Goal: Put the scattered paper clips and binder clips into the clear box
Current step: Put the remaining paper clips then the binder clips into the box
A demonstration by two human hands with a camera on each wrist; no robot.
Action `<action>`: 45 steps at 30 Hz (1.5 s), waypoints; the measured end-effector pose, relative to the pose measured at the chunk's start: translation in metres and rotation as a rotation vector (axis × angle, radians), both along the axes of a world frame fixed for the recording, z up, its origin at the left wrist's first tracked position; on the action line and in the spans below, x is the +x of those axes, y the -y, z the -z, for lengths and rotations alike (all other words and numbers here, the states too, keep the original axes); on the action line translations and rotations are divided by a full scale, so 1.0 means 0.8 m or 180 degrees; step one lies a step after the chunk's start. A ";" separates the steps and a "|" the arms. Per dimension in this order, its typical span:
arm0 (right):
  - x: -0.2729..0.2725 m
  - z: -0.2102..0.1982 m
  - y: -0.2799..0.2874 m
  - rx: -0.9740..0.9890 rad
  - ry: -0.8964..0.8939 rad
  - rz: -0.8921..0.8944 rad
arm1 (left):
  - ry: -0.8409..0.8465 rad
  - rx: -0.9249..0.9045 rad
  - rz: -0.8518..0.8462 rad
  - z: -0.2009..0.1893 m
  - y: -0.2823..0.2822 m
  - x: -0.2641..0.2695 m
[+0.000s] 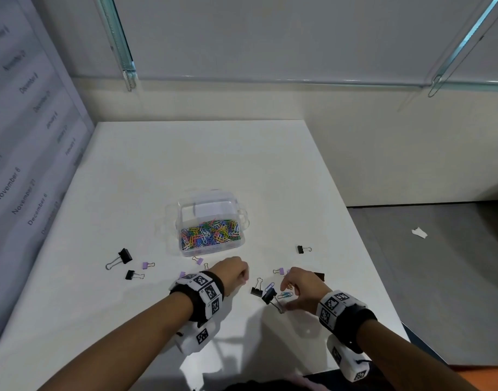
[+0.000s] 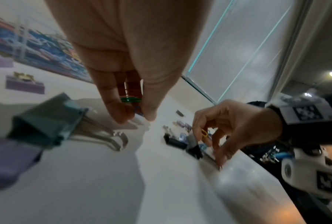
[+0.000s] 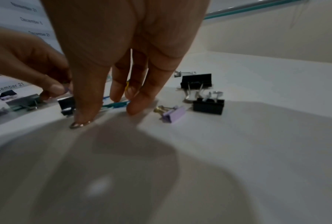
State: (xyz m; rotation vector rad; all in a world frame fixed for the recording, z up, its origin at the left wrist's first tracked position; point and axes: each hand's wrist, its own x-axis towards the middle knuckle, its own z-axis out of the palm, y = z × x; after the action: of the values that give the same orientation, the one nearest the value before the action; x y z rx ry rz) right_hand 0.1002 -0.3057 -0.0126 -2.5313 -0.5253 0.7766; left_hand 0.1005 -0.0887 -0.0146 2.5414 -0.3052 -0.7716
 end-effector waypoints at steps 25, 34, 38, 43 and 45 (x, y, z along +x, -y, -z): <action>-0.010 0.011 -0.011 -0.0120 -0.0042 -0.0224 | 0.1165 0.0286 -0.0122 -0.024 -0.006 0.038; -0.018 0.013 0.007 0.0141 0.0118 0.0362 | 0.0388 0.0340 0.0618 0.012 0.064 0.010; -0.029 0.020 -0.004 0.0255 0.0155 0.0688 | 0.0324 0.0448 0.0551 0.012 0.066 0.011; -0.041 0.025 -0.026 0.0280 0.0225 0.0787 | 0.0163 0.0613 0.0543 0.015 0.064 0.010; -0.038 0.024 -0.029 0.0179 0.0085 0.0733 | 0.0132 0.0584 0.0484 0.016 0.062 0.008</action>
State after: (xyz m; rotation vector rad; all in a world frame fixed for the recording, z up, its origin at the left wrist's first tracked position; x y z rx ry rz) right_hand 0.0697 -0.2823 -0.0321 -2.4964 -0.2537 0.6348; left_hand 0.1069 -0.1382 -0.0272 2.7335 -0.4655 -0.8385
